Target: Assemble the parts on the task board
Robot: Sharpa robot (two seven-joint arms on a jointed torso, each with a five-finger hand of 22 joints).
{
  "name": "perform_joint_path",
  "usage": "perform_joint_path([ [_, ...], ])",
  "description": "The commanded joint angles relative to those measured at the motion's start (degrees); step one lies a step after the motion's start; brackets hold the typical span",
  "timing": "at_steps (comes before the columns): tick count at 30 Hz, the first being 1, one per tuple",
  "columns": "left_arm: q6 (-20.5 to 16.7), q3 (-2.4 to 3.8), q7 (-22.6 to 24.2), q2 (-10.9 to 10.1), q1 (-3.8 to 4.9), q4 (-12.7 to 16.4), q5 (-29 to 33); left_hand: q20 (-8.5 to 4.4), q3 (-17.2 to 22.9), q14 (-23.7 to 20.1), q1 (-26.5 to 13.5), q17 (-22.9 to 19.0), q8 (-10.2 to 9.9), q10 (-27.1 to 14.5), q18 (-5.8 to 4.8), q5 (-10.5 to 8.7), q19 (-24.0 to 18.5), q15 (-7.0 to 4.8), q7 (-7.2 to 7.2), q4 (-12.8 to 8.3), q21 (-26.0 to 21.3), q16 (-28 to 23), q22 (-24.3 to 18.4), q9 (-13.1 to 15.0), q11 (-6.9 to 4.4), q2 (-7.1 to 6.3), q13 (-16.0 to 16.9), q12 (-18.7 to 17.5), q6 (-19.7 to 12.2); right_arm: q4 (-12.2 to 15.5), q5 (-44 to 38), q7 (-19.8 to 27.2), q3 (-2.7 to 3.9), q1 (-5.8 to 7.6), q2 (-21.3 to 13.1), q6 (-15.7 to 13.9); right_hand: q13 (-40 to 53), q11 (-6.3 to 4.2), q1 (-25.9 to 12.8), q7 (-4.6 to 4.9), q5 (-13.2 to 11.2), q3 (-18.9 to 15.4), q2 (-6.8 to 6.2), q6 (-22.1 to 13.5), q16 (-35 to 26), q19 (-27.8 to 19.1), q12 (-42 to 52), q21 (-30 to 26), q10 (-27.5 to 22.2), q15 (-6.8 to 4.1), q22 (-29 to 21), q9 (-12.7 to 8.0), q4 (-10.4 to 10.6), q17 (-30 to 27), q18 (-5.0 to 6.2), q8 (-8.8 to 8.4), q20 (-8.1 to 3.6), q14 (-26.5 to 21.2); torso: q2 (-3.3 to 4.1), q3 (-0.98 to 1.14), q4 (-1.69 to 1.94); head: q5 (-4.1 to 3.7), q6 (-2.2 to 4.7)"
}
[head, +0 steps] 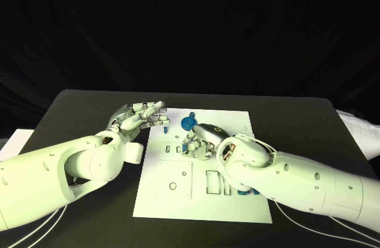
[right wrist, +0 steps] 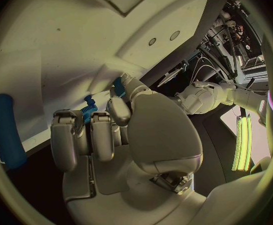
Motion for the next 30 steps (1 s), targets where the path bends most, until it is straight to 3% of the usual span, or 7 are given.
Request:
perform_joint_path([
  [1, 0.66, 0.04, 0.09, 0.05, 0.02, 0.13, -0.30, 0.33, -0.10, 0.13, 0.59, 0.07, -0.20, -0.25, 0.71, -0.16, 0.16, 0.05, 0.10, -0.37, -0.25, -0.38, -0.08, 0.00, -0.13, -0.16, -0.05, -0.15, -0.01, -0.26, -1.25, -1.16, -0.19, -0.22, 0.01, 1.82, -0.23, 0.25, -0.24, 0.17, -0.41, -0.15, -0.70, -0.85, -0.24, 0.20, -0.55, -0.28, -0.51, 0.44, 6.04, -0.15, -0.14, 5.29, -0.46, -0.56, 0.01, 4.12, -0.03, -0.04, 0.04, -0.04, -0.01],
  [7, 0.61, 0.04, -0.07, 0.04, 0.02, 0.09, -0.44, 0.32, -0.07, 0.14, 0.62, 0.08, -0.21, -0.26, 0.71, -0.15, 0.17, 0.05, 0.11, -0.40, -0.25, -0.38, -0.08, 0.00, -0.13, -0.14, -0.06, -0.16, -0.02, -0.11, -1.37, -1.09, -0.20, -0.22, 0.02, 1.03, -2.21, 1.13, -2.03, 1.15, 0.09, -1.45, -2.65, -4.37, -0.39, -0.01, -3.53, -0.48, -1.86, 1.19, 5.73, -0.42, 0.46, 5.13, -0.40, -1.38, 0.66, 4.07, 0.01, -0.02, -0.01, -0.03, -0.02],
  [13, 0.48, 0.04, -0.32, 0.07, 0.02, 0.03, -0.47, 0.32, -0.07, 0.14, 0.62, 0.08, -0.21, -0.26, 0.71, -0.15, 0.17, 0.05, 0.11, -0.40, -0.25, -0.38, -0.08, 0.00, -0.13, -0.14, -0.06, -0.16, -0.02, 0.27, -1.29, -0.69, -0.22, -0.26, -0.03, -1.05, -2.91, 1.41, -2.82, 1.38, -0.19, -2.83, -3.64, -5.89, -0.48, -0.08, -4.42, -0.57, -2.25, 1.45, 5.61, -0.35, 0.98, 5.04, -0.36, -1.34, 0.99, 4.05, 0.02, -0.01, -0.01, -0.08, 0.02],
  [18, 0.34, 0.04, -0.41, 0.05, 0.02, -0.05, -0.47, 0.32, -0.02, 0.15, 0.64, 0.11, -0.22, -0.28, 0.71, -0.15, 0.18, 0.05, 0.11, -0.42, -0.24, -0.41, -0.09, 0.00, -0.13, -0.10, -0.06, -0.17, -0.03, 1.20, -0.85, 0.48, -0.22, -0.37, -0.25, -5.50, -5.47, 1.70, -3.63, 1.64, -2.30, -5.72, -4.76, -7.40, -1.21, -0.75, -8.01, -1.10, -4.10, 1.74, 4.60, -0.30, 2.20, 3.91, -0.13, -1.28, 1.28, 3.72, 0.03, 0.06, -0.07, -0.10, 0.04],
  [26, 0.18, 0.04, -0.83, 0.10, 0.02, -0.49, -1.03, 0.22, 0.19, 0.54, 0.78, 0.30, -0.19, -0.20, 0.74, -0.14, 0.43, -0.07, 0.00, -0.57, -0.10, -0.32, -0.05, 0.01, -0.21, 0.04, -0.06, -0.16, 0.07, 4.63, 0.44, 3.64, 0.26, -0.48, -1.84, -13.20, -5.83, 1.75, -2.13, 1.67, -1.99, -8.18, -4.22, -7.79, -1.44, -0.71, -7.84, -1.15, -4.10, 1.80, 4.59, -0.15, 3.29, 3.69, -0.12, -1.09, 1.39, 3.69, -0.08, 0.13, -0.14, -0.08, 0.15],
  [28, -0.61, 0.04, -1.87, 0.10, 0.02, -0.78, -2.90, -0.94, 0.87, 3.79, 1.10, 1.51, 0.29, 1.15, 0.90, -0.20, 2.88, -1.08, -0.96, -0.92, 1.48, 1.35, 0.62, 0.18, -1.26, 0.40, 0.03, 0.18, 1.36, 5.66, 1.62, 5.58, 0.88, -0.48, -2.66, -13.40, -6.09, 1.75, -1.92, 1.67, -1.99, -8.36, -4.16, -7.79, -1.58, -0.79, -8.14, -1.22, -4.23, 1.79, 4.46, -0.14, 3.38, 3.45, -0.09, -1.09, 1.39, 3.64, -0.17, 0.25, -0.25, -0.01, 0.23],
  [30, -1.29, 0.04, -3.62, 0.08, 0.02, -1.16, -5.10, -2.91, 2.20, 9.64, 1.98, 3.85, 1.11, 4.92, 1.02, -0.13, 7.08, -3.09, -1.96, -1.57, 4.50, 4.83, 2.04, 0.47, -2.85, 0.79, 0.45, 1.40, 3.58, 6.62, 3.56, 7.71, 1.67, -0.47, -3.54, -12.97, -6.91, 1.80, -1.37, 1.74, -2.48, -8.70, -3.86, -8.09, -2.32, -1.26, -9.20, -1.60, -4.82, 1.81, 3.71, -0.18, 3.60, 2.24, 0.08, -1.18, 1.40, 3.33, -0.39, 0.40, -0.44, 0.24, 0.34],
])
